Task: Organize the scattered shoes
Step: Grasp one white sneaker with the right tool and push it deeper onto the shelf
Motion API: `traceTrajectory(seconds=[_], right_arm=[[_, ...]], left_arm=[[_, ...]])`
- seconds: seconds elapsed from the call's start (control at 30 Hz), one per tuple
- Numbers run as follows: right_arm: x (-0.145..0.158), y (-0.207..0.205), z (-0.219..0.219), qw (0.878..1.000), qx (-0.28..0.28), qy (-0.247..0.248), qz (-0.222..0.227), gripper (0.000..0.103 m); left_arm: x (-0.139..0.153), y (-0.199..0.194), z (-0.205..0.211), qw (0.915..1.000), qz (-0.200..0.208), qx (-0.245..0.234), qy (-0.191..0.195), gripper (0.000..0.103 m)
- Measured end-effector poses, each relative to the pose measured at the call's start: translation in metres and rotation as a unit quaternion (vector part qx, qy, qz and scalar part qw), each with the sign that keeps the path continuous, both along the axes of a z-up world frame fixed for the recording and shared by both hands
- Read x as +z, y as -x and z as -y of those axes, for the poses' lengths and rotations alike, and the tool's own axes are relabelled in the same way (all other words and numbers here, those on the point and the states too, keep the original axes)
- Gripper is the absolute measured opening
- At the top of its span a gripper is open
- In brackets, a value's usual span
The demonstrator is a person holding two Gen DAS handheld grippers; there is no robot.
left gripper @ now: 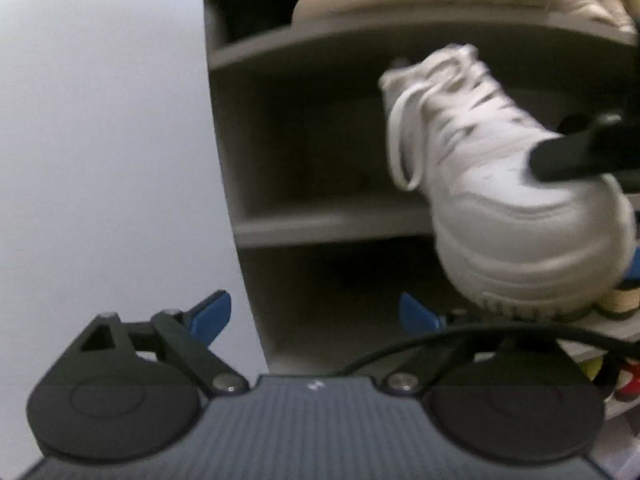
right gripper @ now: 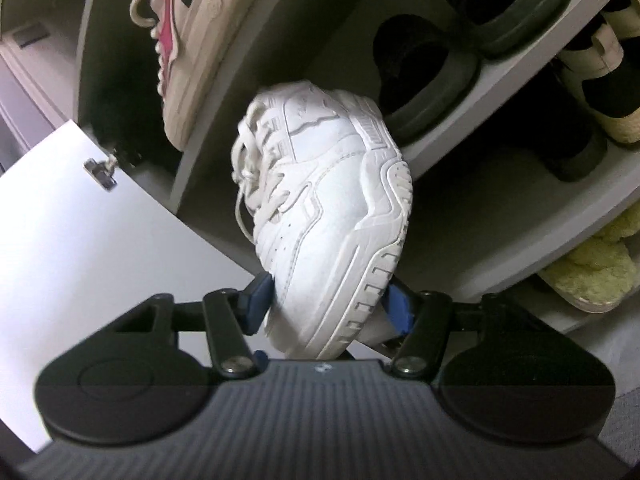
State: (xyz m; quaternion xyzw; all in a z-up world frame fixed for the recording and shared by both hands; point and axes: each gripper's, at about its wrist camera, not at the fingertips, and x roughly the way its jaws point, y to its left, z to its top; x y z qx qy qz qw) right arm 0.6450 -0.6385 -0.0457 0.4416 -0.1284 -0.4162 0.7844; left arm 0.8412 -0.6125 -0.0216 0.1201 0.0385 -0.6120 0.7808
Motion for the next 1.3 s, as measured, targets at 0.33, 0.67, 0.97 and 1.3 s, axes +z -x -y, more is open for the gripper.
traceTrajectory(seconds=[0.33, 0.67, 0.97, 1.3], right_arm=[[0.030, -0.034, 0.045, 1.000, -0.008, -0.003, -0.007, 0.062], [0.008, -0.070, 0.071, 0.994, 0.025, -0.074, 0.071, 0.069], [-0.008, -0.104, 0.099, 0.984, 0.111, -0.074, 0.117, 0.071], [-0.025, -0.108, 0.104, 0.976, 0.078, -0.033, 0.200, 0.065]], left_arm=[[0.003, -0.002, -0.029, 0.9995, -0.032, -0.002, -0.004, 0.103], [0.003, -0.010, -0.046, 0.9988, -0.048, 0.004, -0.012, 0.103], [0.002, -0.029, -0.044, 0.9955, -0.082, 0.037, -0.029, 0.102], [0.002, -0.040, -0.045, 0.9924, -0.101, 0.061, -0.036, 0.095]])
